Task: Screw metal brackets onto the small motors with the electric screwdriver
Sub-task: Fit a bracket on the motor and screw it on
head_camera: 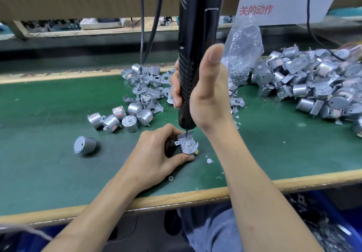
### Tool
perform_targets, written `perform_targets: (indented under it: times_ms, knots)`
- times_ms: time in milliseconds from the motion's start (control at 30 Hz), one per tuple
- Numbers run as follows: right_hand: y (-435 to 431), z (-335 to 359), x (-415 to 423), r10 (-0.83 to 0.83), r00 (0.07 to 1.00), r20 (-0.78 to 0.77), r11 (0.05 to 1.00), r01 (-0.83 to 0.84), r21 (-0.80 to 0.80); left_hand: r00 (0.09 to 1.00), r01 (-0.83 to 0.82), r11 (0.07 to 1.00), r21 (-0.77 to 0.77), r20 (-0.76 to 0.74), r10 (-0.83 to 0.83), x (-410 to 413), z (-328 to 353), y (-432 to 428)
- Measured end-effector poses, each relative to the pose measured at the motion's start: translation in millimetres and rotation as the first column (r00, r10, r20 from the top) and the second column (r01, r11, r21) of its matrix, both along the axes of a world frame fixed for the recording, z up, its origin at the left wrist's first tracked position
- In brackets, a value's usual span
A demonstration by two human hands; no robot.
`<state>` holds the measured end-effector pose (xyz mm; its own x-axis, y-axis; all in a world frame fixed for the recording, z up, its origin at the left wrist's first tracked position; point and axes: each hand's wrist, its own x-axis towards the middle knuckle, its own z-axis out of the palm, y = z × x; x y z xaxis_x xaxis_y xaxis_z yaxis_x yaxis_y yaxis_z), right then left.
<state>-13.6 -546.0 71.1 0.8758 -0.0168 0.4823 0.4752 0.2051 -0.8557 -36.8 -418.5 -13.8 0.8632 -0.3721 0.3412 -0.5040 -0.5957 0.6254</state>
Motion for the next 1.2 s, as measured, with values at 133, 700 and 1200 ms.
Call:
perform_targets:
  times_ms: [133,700,1200]
  knots:
    - [0.3,-2.5,0.4,0.002,1.0,0.001,0.999,-0.002,-0.042,1.0,0.002,1.0,-0.007,0.004,-0.002,-1.1,1.2,-1.8]
    - [0.3,-9.2,1.9,-0.088,0.996,0.023,0.996,0.088,-0.014,0.999,0.022,1.0,-0.007,0.035,-0.022,-0.4,-0.9,-2.0]
    - [-47.0,-53.8,-57.9,-0.335,0.894,-0.299,0.76,0.069,-0.646,0.983,-0.01,0.998,-0.056,0.183,0.02,-15.7,0.0,-5.8]
